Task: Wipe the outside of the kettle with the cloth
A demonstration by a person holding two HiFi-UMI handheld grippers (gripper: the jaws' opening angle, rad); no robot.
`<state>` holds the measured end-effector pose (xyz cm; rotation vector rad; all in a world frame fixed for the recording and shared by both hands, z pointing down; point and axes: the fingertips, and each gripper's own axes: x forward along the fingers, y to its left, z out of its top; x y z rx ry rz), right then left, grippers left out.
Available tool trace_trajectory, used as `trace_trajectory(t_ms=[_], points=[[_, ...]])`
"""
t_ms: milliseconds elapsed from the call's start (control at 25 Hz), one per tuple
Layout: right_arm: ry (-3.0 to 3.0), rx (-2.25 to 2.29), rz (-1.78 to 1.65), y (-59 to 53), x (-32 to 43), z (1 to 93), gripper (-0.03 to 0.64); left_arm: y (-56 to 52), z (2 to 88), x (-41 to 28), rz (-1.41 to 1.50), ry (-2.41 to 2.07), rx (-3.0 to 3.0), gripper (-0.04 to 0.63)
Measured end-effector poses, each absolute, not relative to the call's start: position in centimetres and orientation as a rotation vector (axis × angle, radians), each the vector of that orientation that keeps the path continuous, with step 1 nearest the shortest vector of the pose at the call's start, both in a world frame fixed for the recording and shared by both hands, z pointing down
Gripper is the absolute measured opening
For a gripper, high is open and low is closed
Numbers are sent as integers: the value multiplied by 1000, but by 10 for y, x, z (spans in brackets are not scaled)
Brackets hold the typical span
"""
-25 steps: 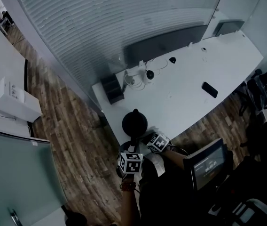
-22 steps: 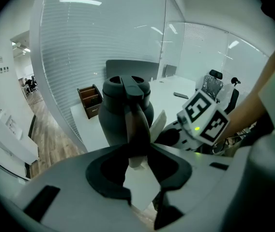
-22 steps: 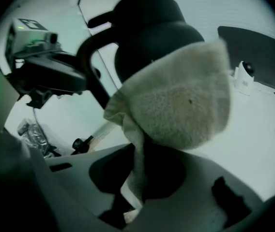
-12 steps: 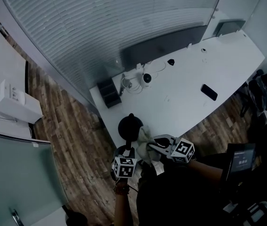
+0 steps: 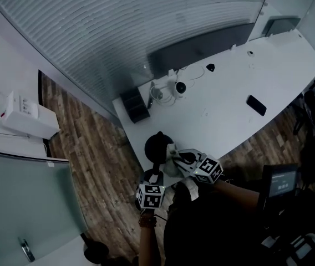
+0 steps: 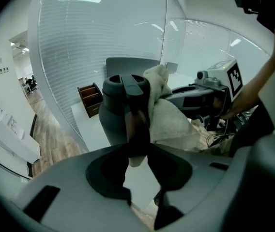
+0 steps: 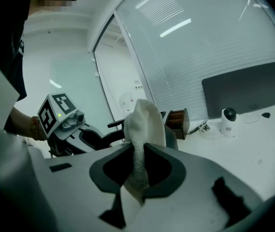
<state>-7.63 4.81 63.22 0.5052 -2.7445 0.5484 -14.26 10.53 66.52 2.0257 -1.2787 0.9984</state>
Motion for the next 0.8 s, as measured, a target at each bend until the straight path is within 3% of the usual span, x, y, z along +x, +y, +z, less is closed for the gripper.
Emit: trace_trajectory(t_ms=[280,800], points=[[-2705,519,725,51,-66,655,57,105,668,-142,1048,-1262,1988,126],[-2229,601,1312,30,-55,795,57,103,671,-137,1068,-1274,1949,126]])
